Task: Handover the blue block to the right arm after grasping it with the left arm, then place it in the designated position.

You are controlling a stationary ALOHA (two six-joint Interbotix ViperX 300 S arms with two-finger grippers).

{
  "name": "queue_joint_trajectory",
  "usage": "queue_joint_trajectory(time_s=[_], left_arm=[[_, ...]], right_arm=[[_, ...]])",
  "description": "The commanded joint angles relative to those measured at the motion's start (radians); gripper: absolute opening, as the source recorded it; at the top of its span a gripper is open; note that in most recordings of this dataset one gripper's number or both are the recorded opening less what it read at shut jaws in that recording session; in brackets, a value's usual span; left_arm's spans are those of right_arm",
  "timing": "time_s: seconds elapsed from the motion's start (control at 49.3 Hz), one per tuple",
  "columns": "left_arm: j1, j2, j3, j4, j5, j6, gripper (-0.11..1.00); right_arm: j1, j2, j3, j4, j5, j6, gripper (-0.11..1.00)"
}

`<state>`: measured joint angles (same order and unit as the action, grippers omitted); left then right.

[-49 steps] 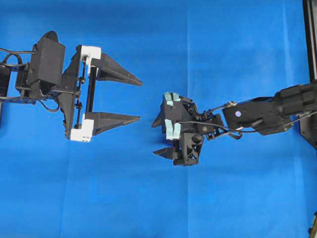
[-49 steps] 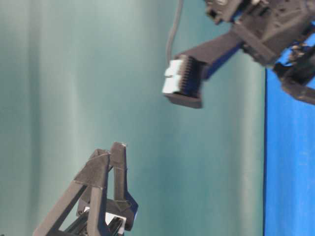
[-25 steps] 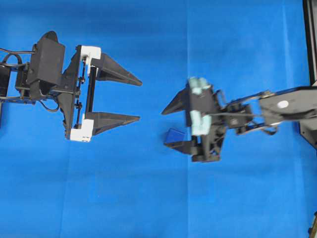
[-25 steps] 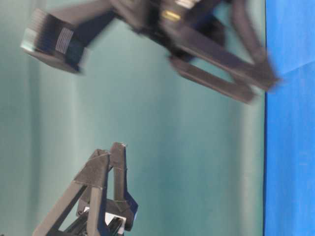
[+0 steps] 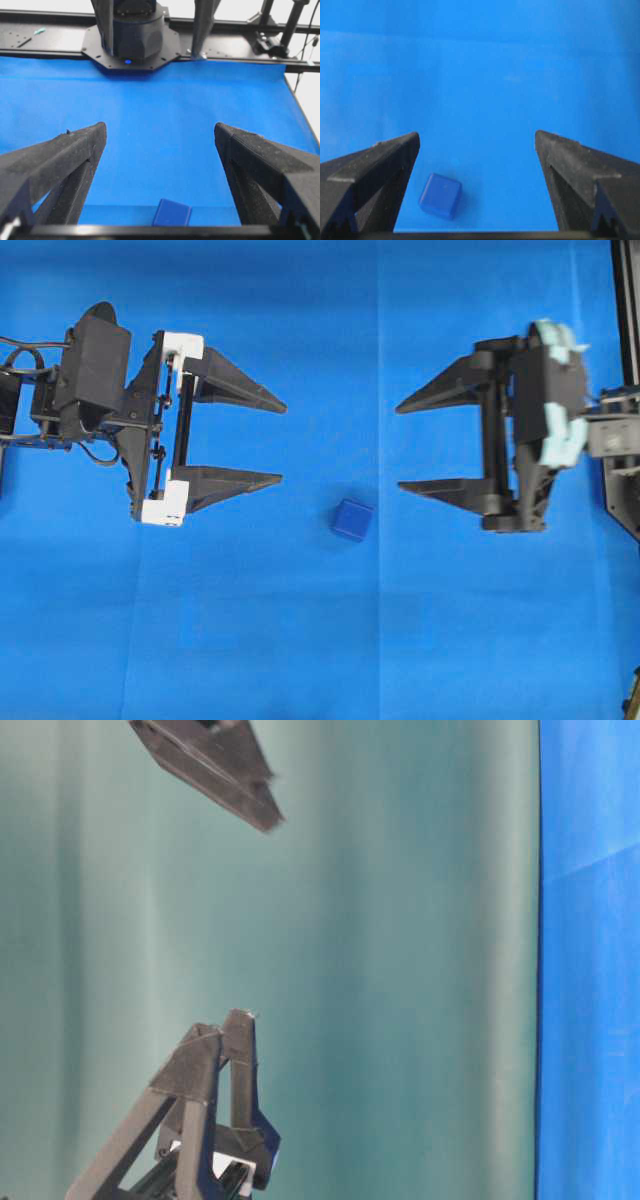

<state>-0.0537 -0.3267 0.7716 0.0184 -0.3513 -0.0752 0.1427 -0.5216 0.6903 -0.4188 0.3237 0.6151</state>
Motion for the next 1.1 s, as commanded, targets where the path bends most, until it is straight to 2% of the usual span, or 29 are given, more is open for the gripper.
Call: queue_joint_trajectory(time_s=[0.0, 0.649, 1.075], left_arm=[[-0.002, -0.020, -0.018, 0.002, -0.006, 0.000, 0.93], [-0.002, -0.018, -0.021, 0.002, -0.008, -0.002, 0.93], [-0.006, -0.020, -0.021, 0.002, -0.011, 0.000, 0.93]], right_arm=[[0.000, -0.038, 0.000, -0.003, -0.003, 0.000, 0.90], [-0.002, -0.040, 0.015, -0.018, -0.031, 0.000, 0.90], [-0.063, -0.104, 0.137, -0.028, -0.255, 0.003, 0.90]])
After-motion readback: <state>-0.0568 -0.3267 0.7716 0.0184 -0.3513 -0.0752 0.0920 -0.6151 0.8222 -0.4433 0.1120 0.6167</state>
